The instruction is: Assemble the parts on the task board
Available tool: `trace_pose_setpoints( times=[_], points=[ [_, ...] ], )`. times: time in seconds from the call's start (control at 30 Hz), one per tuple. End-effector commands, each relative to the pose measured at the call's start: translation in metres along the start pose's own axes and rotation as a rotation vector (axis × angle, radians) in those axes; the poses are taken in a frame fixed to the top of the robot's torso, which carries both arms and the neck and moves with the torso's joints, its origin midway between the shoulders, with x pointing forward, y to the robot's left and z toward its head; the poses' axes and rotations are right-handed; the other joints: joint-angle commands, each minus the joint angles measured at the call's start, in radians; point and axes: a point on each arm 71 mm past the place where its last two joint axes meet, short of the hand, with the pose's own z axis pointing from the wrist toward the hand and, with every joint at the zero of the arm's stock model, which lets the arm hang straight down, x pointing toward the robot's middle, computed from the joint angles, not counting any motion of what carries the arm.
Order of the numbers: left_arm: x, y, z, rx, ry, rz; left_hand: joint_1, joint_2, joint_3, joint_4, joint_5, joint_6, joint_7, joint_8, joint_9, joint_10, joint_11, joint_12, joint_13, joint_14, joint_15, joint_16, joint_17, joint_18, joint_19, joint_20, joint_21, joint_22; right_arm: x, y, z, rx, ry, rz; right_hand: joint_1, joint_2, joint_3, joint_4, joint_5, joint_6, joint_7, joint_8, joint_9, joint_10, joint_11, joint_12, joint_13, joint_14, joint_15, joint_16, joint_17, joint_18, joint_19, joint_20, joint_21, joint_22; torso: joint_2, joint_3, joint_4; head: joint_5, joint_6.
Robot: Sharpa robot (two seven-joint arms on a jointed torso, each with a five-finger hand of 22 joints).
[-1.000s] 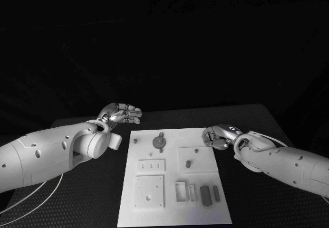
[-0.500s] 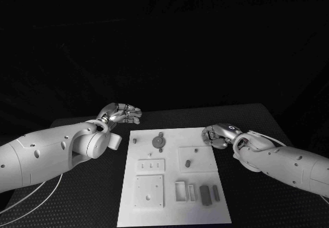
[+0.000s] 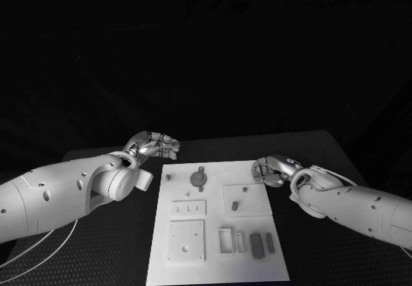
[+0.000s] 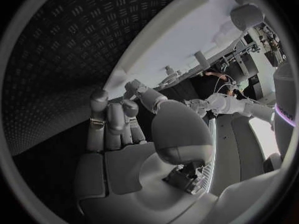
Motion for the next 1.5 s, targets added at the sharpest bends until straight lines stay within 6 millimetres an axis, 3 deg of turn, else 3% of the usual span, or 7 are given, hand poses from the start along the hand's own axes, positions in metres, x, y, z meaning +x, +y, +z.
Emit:
trace_pose_setpoints(
  times=[0.03, 0.23, 0.6, 0.93, 1.13, 1.33, 1.5],
  points=[
    [0.006, 0.0, 0.0, -0.017, 0.056, 0.03, -0.003, 0.011, 0.001, 0.003, 0.004, 0.01, -0.001, 0.005, 0.001, 0.009, 0.0, 0.005, 0.002, 0.005, 0.002, 0.003, 0.002, 0.01, 0.007, 0.002, 0.002, 0.002, -0.001, 0.001, -0.001, 0.036, -0.014, 0.032, 0.005, -0.01, -0.005, -0.001, 0.0, 0.232, -0.014, 0.007, 0.004, -0.012, -0.024, 0.004, 0.002, 0.005, -0.005, 0.007, 0.003, 0.037, 0.004, -0.004, 0.003, 0.017, 0.0, 0.0002, -0.0009, -0.001, 0.001],
    [0.016, 0.002, -0.001, -0.066, 0.113, 0.083, -0.04, 0.002, -0.019, 0.014, 0.004, 0.012, -0.001, -0.003, -0.002, 0.009, 0.002, 0.002, 0.004, 0.001, 0.004, -0.002, 0.006, 0.007, 0.003, 0.002, -0.001, 0.004, -0.011, 0.015, 0.002, 0.029, -0.043, 0.027, 0.008, -0.021, -0.005, -0.001, 0.0, 0.235, -0.018, 0.01, 0.012, -0.009, -0.027, 0.007, 0.005, 0.008, -0.009, 0.008, 0.007, 0.037, 0.006, -0.005, 0.004, 0.016, 0.0, -0.0005, -0.0014, -0.002, 0.004],
    [0.037, 0.0, 0.002, -0.165, 0.163, 0.14, -0.149, -0.005, -0.077, 0.058, 0.004, 0.029, -0.006, -0.014, -0.004, 0.053, -0.021, 0.026, 0.035, 0.038, -0.016, 0.021, 0.04, 0.011, 0.03, -0.014, 0.013, 0.02, -0.039, 0.071, 0.017, -0.041, -0.07, 0.007, 0.006, -0.037, -0.004, -0.001, 0.001, 0.247, -0.022, 0.017, 0.025, -0.005, -0.032, 0.013, 0.011, 0.012, -0.015, 0.009, 0.013, 0.037, 0.008, -0.008, 0.005, 0.017, -0.007, -0.0005, -0.0057, 0.005, 0.019],
    [0.071, -0.004, 0.007, -0.226, 0.223, 0.127, -0.212, -0.016, -0.094, 0.088, 0.003, -0.001, 0.008, -0.049, -0.017, 0.055, -0.029, 0.04, 0.07, 0.04, -0.026, 0.034, 0.082, 0.008, 0.033, -0.026, 0.018, 0.034, -0.036, 0.115, 0.027, -0.099, -0.048, -0.005, 0.004, -0.041, -0.003, -0.001, 0.001, 0.251, -0.022, 0.018, 0.028, -0.005, -0.032, 0.014, 0.012, 0.009, -0.016, 0.008, 0.008, 0.037, 0.008, -0.009, 0.005, 0.017, -0.01, -0.0037, -0.0015, 0.015, 0.034],
    [0.082, -0.006, 0.007, -0.224, 0.224, 0.126, -0.194, -0.01, -0.087, 0.068, 0.003, -0.002, 0.011, -0.053, -0.02, 0.049, -0.028, 0.044, 0.084, 0.037, -0.025, 0.034, 0.095, 0.006, 0.032, -0.026, 0.019, 0.04, -0.035, 0.12, 0.029, -0.107, -0.046, -0.018, 0.004, -0.041, -0.003, -0.001, 0.001, 0.251, -0.022, 0.018, 0.029, -0.005, -0.032, 0.013, 0.012, 0.009, -0.016, 0.008, 0.009, 0.037, 0.008, -0.009, 0.005, 0.017, -0.009, -0.0034, -0.0018, 0.026, 0.033],
    [0.072, -0.004, 0.006, -0.231, 0.203, 0.127, -0.183, -0.005, -0.083, 0.052, 0.003, 0.008, 0.008, -0.052, -0.02, 0.044, -0.028, 0.046, 0.095, 0.035, -0.025, 0.033, 0.104, 0.005, 0.031, -0.027, 0.019, 0.045, -0.036, 0.108, 0.029, -0.081, -0.041, -0.026, 0.004, -0.042, -0.002, -0.001, 0.001, 0.251, -0.022, 0.018, 0.03, -0.005, -0.033, 0.013, 0.012, 0.009, -0.016, 0.008, 0.009, 0.037, 0.008, -0.009, 0.005, 0.017, -0.008, -0.0037, -0.0045, 0.02, 0.037],
    [0.067, -0.003, 0.006, -0.229, 0.196, 0.127, -0.179, -0.001, -0.081, 0.046, 0.003, 0.011, 0.007, -0.051, -0.02, 0.042, -0.027, 0.047, 0.1, 0.034, -0.025, 0.032, 0.107, 0.004, 0.03, -0.027, 0.019, 0.047, -0.035, 0.109, 0.03, -0.091, -0.024, -0.03, 0.003, -0.042, -0.001, -0.001, 0.001, 0.251, -0.022, 0.017, 0.03, -0.004, -0.033, 0.013, 0.012, 0.01, -0.016, 0.008, 0.01, 0.037, 0.008, -0.009, 0.005, 0.017, -0.009, -0.0006, -0.0031, 0.021, 0.033]
  ],
)
